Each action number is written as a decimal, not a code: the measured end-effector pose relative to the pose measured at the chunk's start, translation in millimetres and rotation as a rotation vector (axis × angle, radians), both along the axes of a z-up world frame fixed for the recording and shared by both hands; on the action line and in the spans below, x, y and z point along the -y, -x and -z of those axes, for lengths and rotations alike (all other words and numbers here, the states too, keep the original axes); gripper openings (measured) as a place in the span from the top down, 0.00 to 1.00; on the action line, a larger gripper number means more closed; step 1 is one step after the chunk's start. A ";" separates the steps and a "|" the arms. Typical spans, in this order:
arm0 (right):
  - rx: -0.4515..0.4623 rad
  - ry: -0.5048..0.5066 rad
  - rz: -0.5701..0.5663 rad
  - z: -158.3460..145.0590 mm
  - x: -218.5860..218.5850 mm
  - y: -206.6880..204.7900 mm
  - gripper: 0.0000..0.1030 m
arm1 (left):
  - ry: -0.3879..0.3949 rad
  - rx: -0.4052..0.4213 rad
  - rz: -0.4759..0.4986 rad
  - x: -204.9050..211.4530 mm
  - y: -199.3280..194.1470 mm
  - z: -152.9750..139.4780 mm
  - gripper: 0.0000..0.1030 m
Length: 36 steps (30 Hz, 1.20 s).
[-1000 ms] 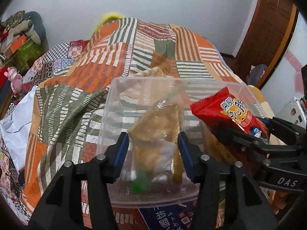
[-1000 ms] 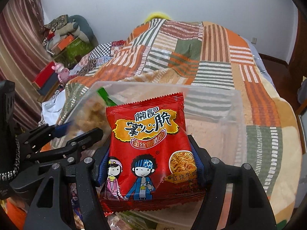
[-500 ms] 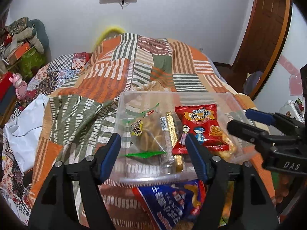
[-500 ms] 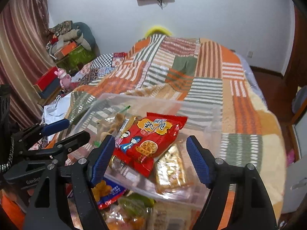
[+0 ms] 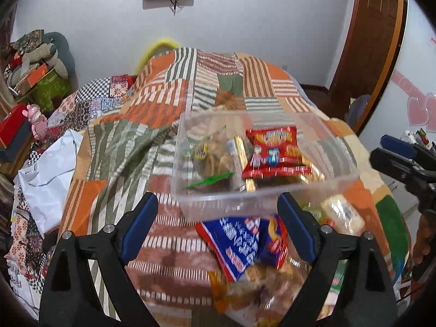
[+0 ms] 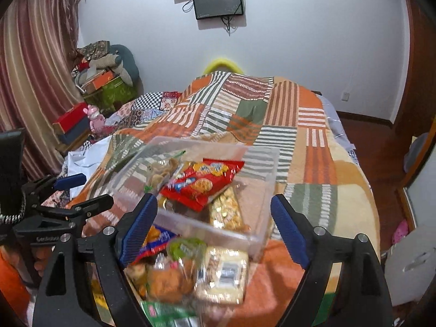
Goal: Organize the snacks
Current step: 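Grasp the blue snack bag with the left gripper while the right grasps the orange-snack bag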
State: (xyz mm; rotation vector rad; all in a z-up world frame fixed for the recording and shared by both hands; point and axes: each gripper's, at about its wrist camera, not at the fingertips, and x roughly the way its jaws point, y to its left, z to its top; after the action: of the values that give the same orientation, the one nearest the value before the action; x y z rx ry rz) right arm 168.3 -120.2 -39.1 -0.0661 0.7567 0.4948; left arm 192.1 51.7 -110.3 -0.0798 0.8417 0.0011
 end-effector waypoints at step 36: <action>-0.135 0.017 -0.176 77.1 -31.1 43.8 0.60 | 0.080 -0.137 0.073 18.7 -2.8 65.0 0.13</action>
State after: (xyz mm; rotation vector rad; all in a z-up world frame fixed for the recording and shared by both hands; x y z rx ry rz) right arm 124.5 -89.1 -116.1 -0.1169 0.8919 0.6657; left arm 194.9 33.0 -175.3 -0.1257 0.9815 -0.0967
